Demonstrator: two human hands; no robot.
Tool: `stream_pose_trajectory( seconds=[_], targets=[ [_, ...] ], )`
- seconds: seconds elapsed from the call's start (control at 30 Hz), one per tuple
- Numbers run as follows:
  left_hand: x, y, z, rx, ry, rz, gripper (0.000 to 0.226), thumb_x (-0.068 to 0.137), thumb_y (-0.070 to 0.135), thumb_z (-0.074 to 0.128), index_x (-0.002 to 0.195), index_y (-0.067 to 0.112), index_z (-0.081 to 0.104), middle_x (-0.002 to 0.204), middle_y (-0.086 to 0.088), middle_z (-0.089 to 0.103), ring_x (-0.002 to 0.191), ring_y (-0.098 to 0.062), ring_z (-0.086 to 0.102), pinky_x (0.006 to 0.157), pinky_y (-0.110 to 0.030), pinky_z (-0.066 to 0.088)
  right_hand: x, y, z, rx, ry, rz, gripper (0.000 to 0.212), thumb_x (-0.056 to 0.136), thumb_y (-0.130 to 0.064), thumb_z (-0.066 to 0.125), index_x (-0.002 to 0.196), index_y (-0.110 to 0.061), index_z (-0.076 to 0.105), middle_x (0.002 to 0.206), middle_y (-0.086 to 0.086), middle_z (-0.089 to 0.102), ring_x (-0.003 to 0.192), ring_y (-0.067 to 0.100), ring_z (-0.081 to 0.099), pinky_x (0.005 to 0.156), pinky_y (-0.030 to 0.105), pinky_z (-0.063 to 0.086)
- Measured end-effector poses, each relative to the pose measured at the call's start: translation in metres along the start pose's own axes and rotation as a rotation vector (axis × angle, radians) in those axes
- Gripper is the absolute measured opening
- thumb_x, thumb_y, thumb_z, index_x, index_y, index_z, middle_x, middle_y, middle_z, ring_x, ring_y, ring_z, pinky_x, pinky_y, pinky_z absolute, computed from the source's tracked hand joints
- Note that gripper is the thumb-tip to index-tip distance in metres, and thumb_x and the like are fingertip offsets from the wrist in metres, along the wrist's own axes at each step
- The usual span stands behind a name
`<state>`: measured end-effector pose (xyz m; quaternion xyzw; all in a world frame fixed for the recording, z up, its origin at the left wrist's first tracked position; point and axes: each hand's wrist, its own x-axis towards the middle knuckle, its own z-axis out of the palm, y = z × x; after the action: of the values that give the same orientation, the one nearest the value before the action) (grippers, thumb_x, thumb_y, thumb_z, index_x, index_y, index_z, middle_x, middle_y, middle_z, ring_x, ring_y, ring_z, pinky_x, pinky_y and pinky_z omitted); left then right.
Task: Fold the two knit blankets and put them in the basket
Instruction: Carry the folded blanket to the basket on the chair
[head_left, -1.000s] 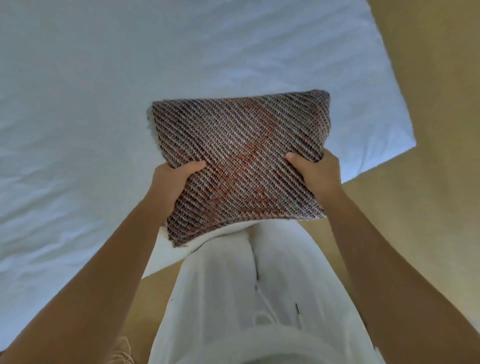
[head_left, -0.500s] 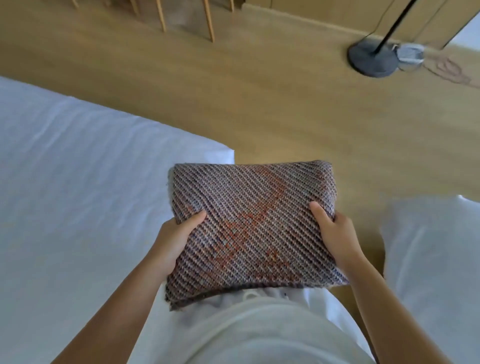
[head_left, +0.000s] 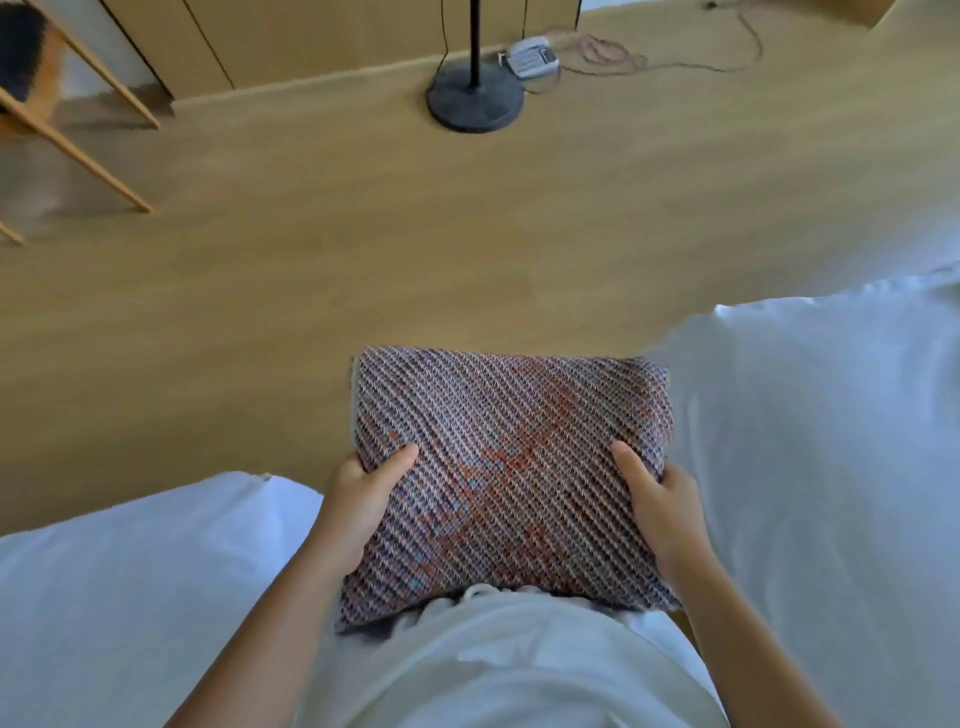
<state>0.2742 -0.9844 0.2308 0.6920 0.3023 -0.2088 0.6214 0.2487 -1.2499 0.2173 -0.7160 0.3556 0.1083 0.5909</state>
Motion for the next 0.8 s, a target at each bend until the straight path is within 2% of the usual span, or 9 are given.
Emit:
stream_pose_trajectory(
  seconds=[0.1,0.2,0.3,0.4,0.43,0.53,0.6,0.7,0.8],
  targets=[
    [0.055,0.048,0.017,0.057,-0.036,0.018,0.013,0.085,0.031,0.066,0.087,0.018,0.065,0.091,-0.003,0.072,0.086,-0.025,0.068,0.082,-0.038,0.053,0.048,-0.034,0.012,-0.002,0.058,-0.004,0.040,0.087,-0.049,0.056,0.104,-0.014,0.064,0.092,0.004,0.070,0.081,0.019,0.067,0.066,0.028,0.052],
    [0.115,0.110,0.028,0.093,-0.087,0.042,0.016,0.083,0.028,0.068,0.089,0.013,0.067,0.092,-0.006,0.072,0.086,-0.026,0.069,0.083,-0.039,0.053,0.088,-0.073,0.023,0.029,0.136,0.003,0.039,0.088,-0.050,0.054,0.101,-0.015,0.065,0.089,0.002,0.070,0.080,0.018,0.067,0.065,0.027,0.051],
    [0.166,0.172,0.045,0.189,-0.169,0.071,0.022,0.082,0.030,0.070,0.095,0.013,0.067,0.095,-0.005,0.072,0.087,-0.025,0.068,0.085,-0.039,0.053,0.120,-0.110,0.029,0.086,0.225,0.013,0.032,0.090,-0.043,0.054,0.100,-0.014,0.063,0.082,-0.006,0.066,0.073,0.008,0.062,0.053,0.018,0.044],
    [0.209,0.222,0.074,0.269,-0.250,0.083,0.021,0.081,0.030,0.071,0.092,0.012,0.068,0.096,-0.006,0.073,0.089,-0.026,0.069,0.089,-0.044,0.052,0.148,-0.140,0.025,0.136,0.299,0.027,0.022,0.092,-0.037,0.054,0.093,-0.016,0.060,0.076,-0.010,0.062,0.068,0.002,0.056,0.042,0.005,0.039],
    [0.222,0.235,0.088,0.291,-0.274,0.082,0.022,0.081,0.030,0.071,0.092,0.011,0.068,0.096,-0.006,0.073,0.089,-0.026,0.069,0.090,-0.045,0.052,0.157,-0.148,0.022,0.150,0.326,0.034,0.021,0.092,-0.037,0.054,0.089,-0.017,0.061,0.076,-0.008,0.063,0.067,0.003,0.057,0.043,0.005,0.040],
    [0.255,0.272,0.141,0.354,-0.363,0.076,0.020,0.081,0.028,0.070,0.091,0.011,0.069,0.095,-0.007,0.073,0.088,-0.027,0.069,0.089,-0.045,0.052,0.192,-0.165,0.004,0.214,0.423,0.067,0.023,0.090,-0.039,0.056,0.079,-0.020,0.062,0.082,-0.003,0.069,0.073,0.010,0.063,0.056,0.020,0.047],
    [0.277,0.295,0.183,0.392,-0.418,0.078,0.019,0.081,0.028,0.070,0.090,0.011,0.068,0.095,-0.007,0.073,0.089,-0.028,0.069,0.088,-0.045,0.052,0.221,-0.173,-0.014,0.244,0.479,0.082,0.021,0.089,-0.041,0.057,0.080,-0.022,0.062,0.081,-0.006,0.068,0.075,0.009,0.064,0.060,0.022,0.047],
    [0.305,0.332,0.256,0.442,-0.492,0.108,0.016,0.083,0.027,0.069,0.090,0.012,0.068,0.096,-0.008,0.073,0.088,-0.028,0.069,0.087,-0.044,0.053,0.269,-0.186,-0.049,0.291,0.560,0.104,0.022,0.087,-0.042,0.059,0.085,-0.021,0.065,0.085,-0.005,0.070,0.080,0.013,0.065,0.074,0.032,0.052],
    [0.325,0.372,0.331,0.483,-0.544,0.129,0.016,0.083,0.026,0.069,0.090,0.011,0.068,0.094,-0.009,0.073,0.086,-0.027,0.069,0.085,-0.042,0.054,0.318,-0.207,-0.096,0.339,0.616,0.117,0.022,0.086,-0.041,0.061,0.086,-0.020,0.066,0.084,-0.005,0.070,0.081,0.012,0.066,0.074,0.031,0.050]
  ],
)
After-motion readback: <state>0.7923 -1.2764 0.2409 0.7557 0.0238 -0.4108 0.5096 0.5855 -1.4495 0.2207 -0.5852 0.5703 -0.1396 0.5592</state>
